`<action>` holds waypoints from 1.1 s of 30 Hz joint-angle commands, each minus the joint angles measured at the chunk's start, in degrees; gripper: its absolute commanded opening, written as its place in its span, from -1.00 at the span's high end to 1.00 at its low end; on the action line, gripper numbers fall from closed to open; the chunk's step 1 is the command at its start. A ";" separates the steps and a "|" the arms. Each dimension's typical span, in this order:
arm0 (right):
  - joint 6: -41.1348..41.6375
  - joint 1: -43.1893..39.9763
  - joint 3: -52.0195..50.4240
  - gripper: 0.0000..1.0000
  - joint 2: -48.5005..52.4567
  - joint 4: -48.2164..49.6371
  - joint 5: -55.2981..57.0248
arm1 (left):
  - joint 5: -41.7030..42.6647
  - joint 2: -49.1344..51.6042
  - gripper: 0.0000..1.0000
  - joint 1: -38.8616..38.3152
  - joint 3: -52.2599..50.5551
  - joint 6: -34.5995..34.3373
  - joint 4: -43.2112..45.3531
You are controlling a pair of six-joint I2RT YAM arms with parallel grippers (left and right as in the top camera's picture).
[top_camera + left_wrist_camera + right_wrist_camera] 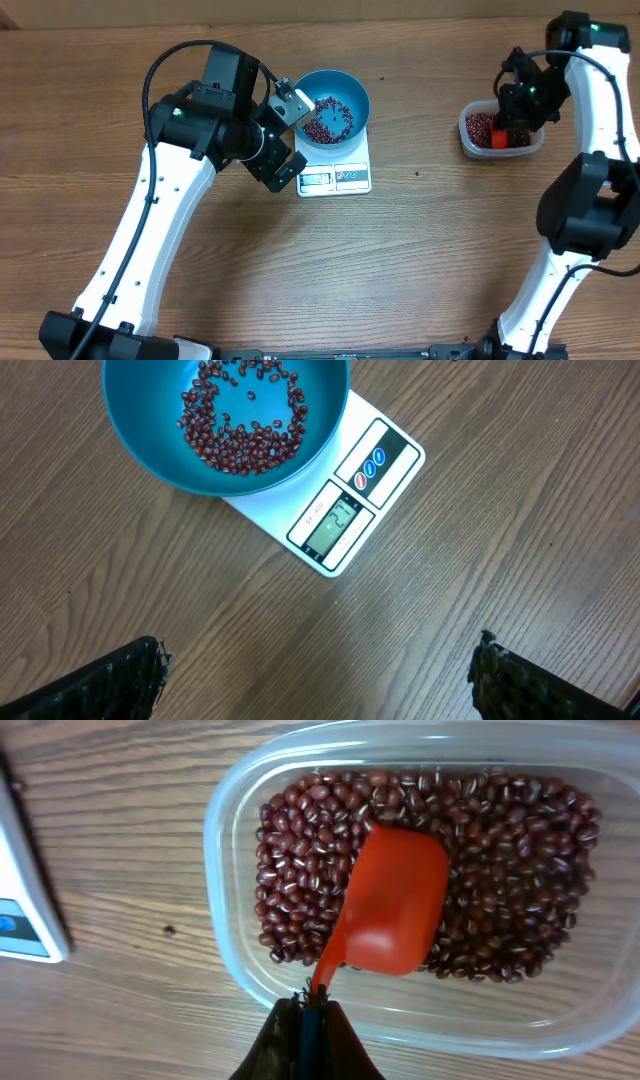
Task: Scoop item into bowl and weigh 150g on scale
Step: 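Scoop beans again with the red cup from the tub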
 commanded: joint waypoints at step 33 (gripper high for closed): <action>-8.37 -16.57 -0.68 0.93 0.92 -5.64 -31.23 | 0.09 0.33 -0.99 0.20 -0.33 0.90 0.04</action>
